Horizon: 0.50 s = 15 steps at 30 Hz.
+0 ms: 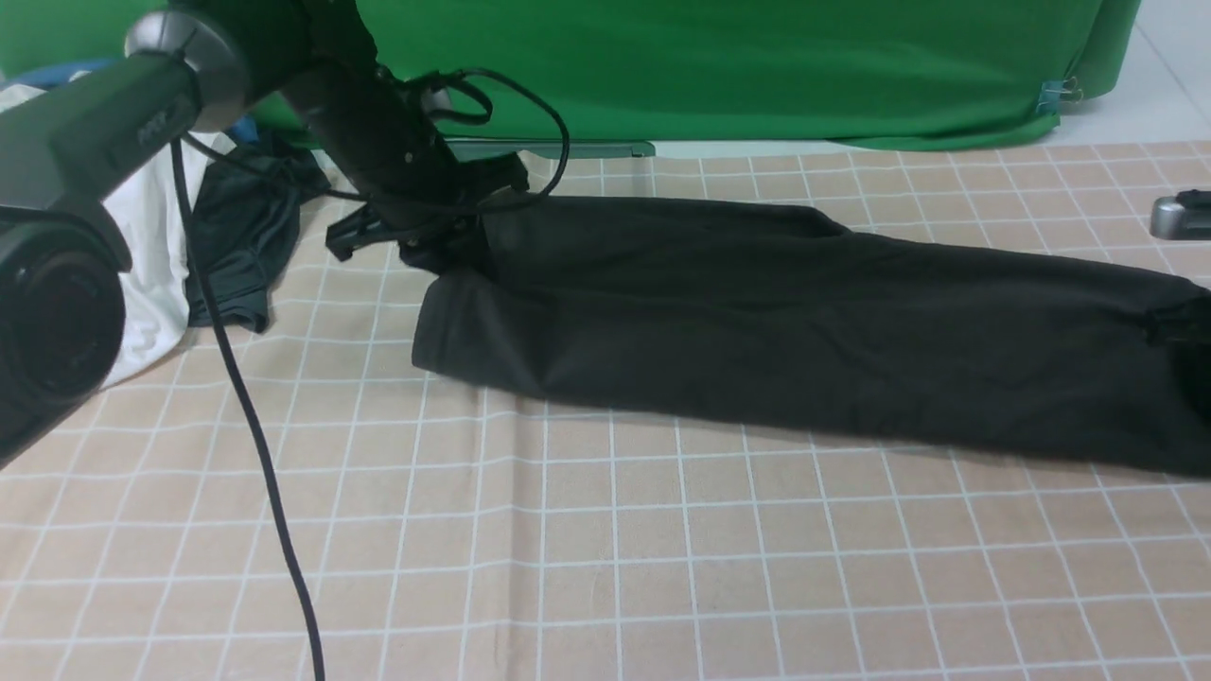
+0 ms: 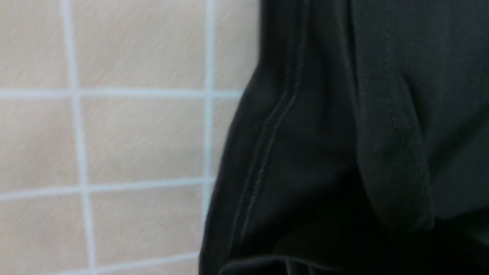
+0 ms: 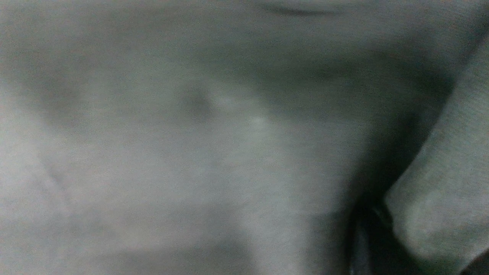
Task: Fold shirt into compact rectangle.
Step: 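Pull the folded dark garment lengthwise by its ends to straighten it flat on the table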
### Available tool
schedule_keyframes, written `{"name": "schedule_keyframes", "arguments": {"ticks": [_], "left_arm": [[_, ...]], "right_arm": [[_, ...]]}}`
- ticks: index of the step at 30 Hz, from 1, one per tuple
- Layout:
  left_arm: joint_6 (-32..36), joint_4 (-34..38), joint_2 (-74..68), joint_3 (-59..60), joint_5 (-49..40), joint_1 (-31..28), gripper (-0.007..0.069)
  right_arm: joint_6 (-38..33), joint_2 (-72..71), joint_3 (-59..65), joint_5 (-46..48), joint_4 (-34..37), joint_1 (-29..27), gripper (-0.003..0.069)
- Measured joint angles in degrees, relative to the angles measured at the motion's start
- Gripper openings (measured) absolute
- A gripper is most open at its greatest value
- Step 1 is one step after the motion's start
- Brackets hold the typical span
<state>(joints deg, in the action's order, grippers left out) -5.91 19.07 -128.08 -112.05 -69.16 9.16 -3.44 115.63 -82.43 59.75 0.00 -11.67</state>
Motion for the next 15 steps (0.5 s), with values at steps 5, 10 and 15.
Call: {"name": "schedule_keyframes", "arguments": {"ticks": [5,10,15], "left_arm": [[-0.4,-4.1,4.7,7.7,0.0,0.0,0.0032],[-1.1,-6.8,7.8,12.4,-0.1,0.0,0.0032],[-1.3,-7.1,9.6,12.4,0.2,0.0,0.0032]], "right_arm": [[0.9,-1.1,0.0,1.5,0.0,3.8,0.0050],[0.9,-1.3,0.0,2.7,0.0,5.6,0.0049],[1.1,-1.3,0.0,3.6,-0.3,5.5,0.0049]]}}
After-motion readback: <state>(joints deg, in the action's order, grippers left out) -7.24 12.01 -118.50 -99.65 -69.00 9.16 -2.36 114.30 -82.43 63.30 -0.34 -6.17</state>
